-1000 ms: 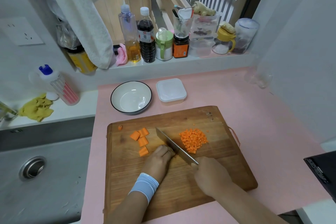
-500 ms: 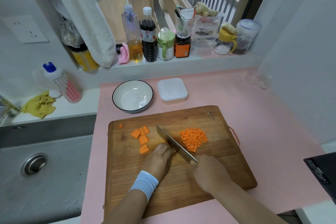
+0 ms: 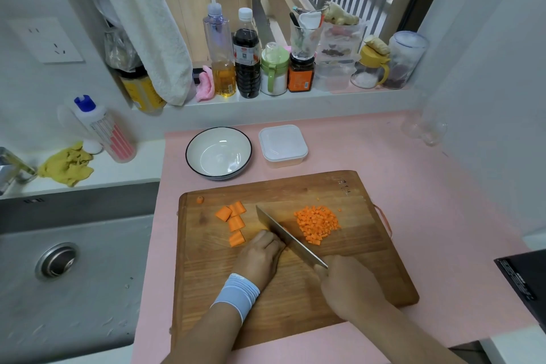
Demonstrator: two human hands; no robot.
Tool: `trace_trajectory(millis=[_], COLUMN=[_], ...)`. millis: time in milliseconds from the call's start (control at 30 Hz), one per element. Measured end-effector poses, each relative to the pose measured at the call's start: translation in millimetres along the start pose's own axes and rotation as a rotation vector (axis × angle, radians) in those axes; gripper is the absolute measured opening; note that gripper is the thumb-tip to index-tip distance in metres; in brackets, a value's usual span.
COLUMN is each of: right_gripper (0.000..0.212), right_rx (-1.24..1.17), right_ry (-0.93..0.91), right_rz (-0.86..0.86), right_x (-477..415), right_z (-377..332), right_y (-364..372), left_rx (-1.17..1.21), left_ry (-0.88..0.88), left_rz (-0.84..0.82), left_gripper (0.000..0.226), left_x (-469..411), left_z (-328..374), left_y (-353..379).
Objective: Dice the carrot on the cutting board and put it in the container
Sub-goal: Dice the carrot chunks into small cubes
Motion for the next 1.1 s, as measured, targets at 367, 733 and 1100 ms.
trace_trajectory(millis=[367,733,1100], right_gripper=[0.021,0.027,0.022], right_rx=[-0.033,-0.125,-0.360], right_ry=[0.045,0.093,0.164], right_rz=[-0.144,-0.231,-0.100], right_x=[-17,-22,-31], right_z=[-2,2,12], right_y=[6,-1,-43], left_rx=[0.017,0.076,0.139], left_ry=[-0.015,-0.018,-0.072], left_rz=[0.016,-0.055,-0.286], left_gripper=[0.016,0.012,0.017], left_x=[-1,-5,-28], left_z=[-2,-4,-18], left_y=[-2,-1,9])
Point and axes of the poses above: each hand's wrist, its own x-axis away from the middle knuckle, its own y-axis out of the palm, z = x × y, the point moved 9 cm from there along -x, towards the middle knuckle, and after that the axes turned 5 degrees about y, right-handed, at the moved point
